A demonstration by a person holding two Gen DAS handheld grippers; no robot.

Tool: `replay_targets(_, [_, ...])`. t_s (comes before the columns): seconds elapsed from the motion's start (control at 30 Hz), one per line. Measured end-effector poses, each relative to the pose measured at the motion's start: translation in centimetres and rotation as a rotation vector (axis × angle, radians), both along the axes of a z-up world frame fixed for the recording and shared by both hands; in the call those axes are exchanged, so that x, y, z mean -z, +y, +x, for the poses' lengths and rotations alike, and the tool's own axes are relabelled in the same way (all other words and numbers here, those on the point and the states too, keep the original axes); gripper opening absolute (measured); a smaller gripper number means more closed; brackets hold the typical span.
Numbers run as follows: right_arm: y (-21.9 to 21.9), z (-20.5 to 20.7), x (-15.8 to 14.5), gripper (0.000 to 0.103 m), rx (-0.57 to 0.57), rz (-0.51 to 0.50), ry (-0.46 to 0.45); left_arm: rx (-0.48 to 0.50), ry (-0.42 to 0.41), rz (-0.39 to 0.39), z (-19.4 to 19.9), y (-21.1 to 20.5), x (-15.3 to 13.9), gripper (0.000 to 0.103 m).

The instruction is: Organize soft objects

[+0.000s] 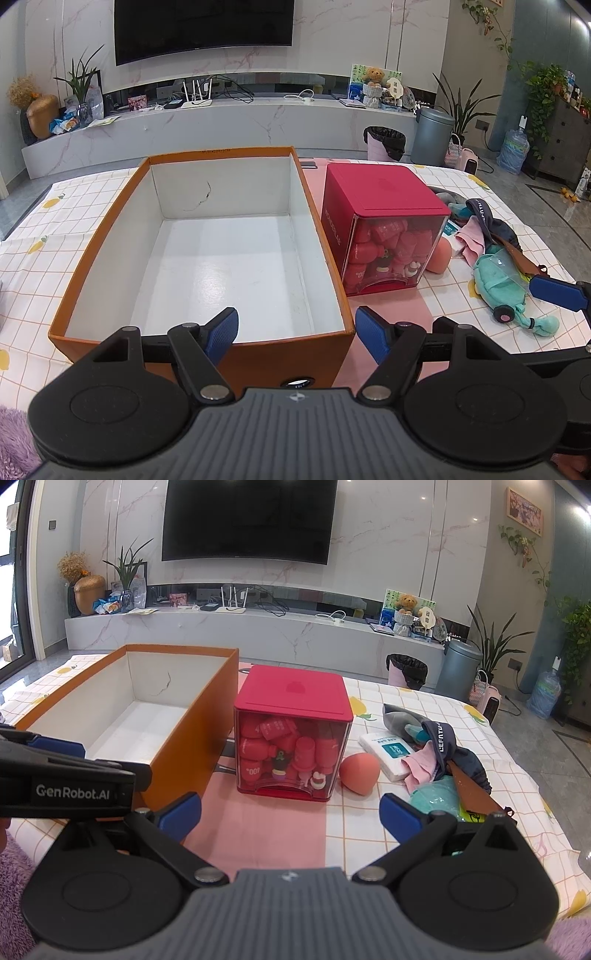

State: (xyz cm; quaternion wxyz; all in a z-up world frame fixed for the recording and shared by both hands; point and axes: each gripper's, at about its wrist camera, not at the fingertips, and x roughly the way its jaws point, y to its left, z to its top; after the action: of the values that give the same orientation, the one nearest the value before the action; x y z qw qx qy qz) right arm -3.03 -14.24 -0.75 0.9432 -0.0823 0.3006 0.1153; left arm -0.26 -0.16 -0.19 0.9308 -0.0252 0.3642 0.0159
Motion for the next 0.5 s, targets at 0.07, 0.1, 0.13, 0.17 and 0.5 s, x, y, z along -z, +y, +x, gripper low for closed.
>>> replay_targets(0.07, [-0.01, 0.0, -0.01, 0.1, 0.002, -0.001, 0.0, -0.001, 0.0, -0.001, -0.01, 0.0, 0.01, 0.085])
replay_targets(0.1, [0.0, 0.0, -0.02, 0.1, 0.004, -0.005, -0.003, -0.001, 0.0, -0.001, 0.0, 0.0, 0.0, 0.085])
replay_targets(0.13, [0.02, -0.02, -0.02, 0.1, 0.006, -0.009, -0.006, -0.002, -0.001, -0.002, -0.03, -0.02, -0.01, 0.085])
replay_targets(0.17, [0.01, -0.01, -0.02, 0.1, 0.006, -0.01, -0.006, -0.002, -0.001, -0.001, -0.01, 0.02, -0.01, 0.085])
replay_targets(0.5, [-0.01, -0.03, -0.01, 0.1, 0.01, -0.016, -0.008, -0.013, -0.003, 0.003, -0.04, 0.14, 0.06, 0.089])
